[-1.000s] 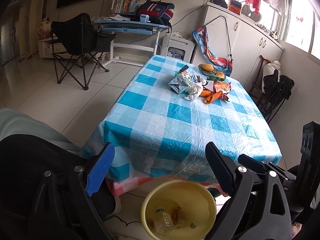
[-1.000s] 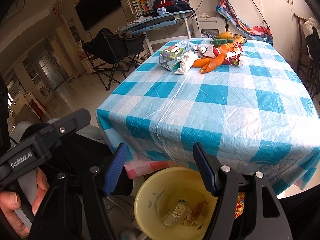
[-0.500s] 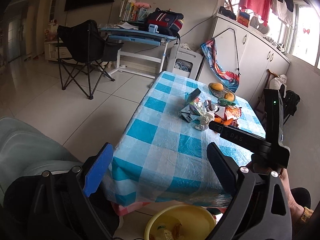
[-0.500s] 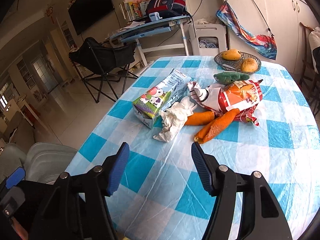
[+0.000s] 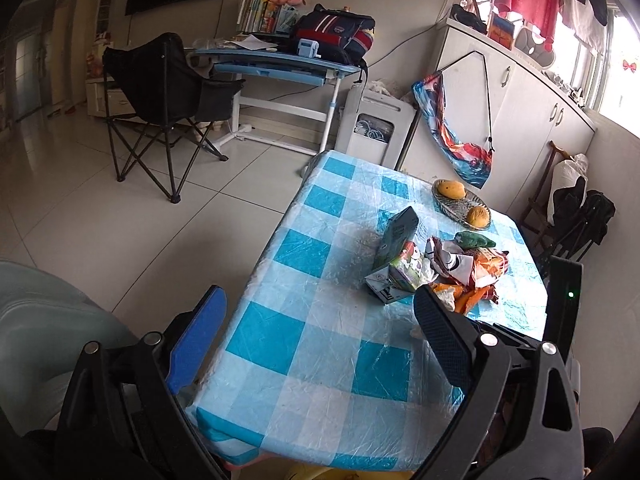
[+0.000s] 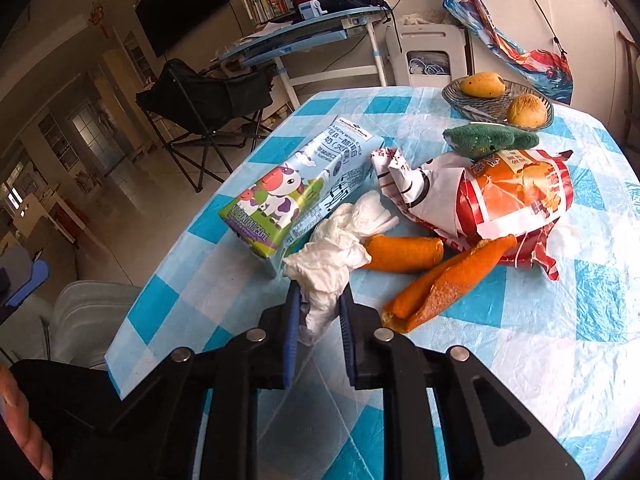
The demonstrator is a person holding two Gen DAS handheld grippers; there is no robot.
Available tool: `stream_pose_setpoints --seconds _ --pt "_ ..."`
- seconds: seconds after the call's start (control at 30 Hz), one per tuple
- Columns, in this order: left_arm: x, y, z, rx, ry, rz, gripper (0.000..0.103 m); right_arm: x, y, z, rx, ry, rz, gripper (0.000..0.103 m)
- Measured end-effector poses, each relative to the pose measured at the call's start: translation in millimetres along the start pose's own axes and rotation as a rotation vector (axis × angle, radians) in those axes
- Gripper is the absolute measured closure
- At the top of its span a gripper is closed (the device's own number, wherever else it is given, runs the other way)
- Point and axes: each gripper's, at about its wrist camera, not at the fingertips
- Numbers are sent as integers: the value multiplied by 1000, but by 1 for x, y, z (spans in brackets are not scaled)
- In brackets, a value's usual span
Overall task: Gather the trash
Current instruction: 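Grasp the white tissue with the right gripper while the left grasps the milk carton, then drop the milk carton and tissue into the yellow basin, opening both grippers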
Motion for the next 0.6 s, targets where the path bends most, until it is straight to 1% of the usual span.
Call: stream_pose_setpoints --seconds 0.13,0.23,0.3,0.4,0.5,0.57,0.6 --pt "35 18 30 75 2 -46 12 -16 -23 9 50 38 -33 84" --pt "63 27 57 146 26 -69 12 -22 -41 16 107 64 -46 83" --pt "81 31 75 195 51 -86 12 -23 -49 20 130 79 -43 82" --pt "104 34 98 257 105 -88 12 -23 -48 18 122 79 -40 82" --pt "123 39 108 274 141 -100 12 -21 -47 17 116 84 -40 81" --pt "133 44 109 261 142 -112 13 -19 -44 17 118 92 -42 81" --pt "137 46 107 249 138 -118 21 -19 -43 17 119 95 -41 81"
Point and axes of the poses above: each gripper's, at about its wrist camera, not at the fingertips, and x roughly the way its jaws point, z to its right, y to its top, and after that the axes turned 10 degrees about -z, right-handed
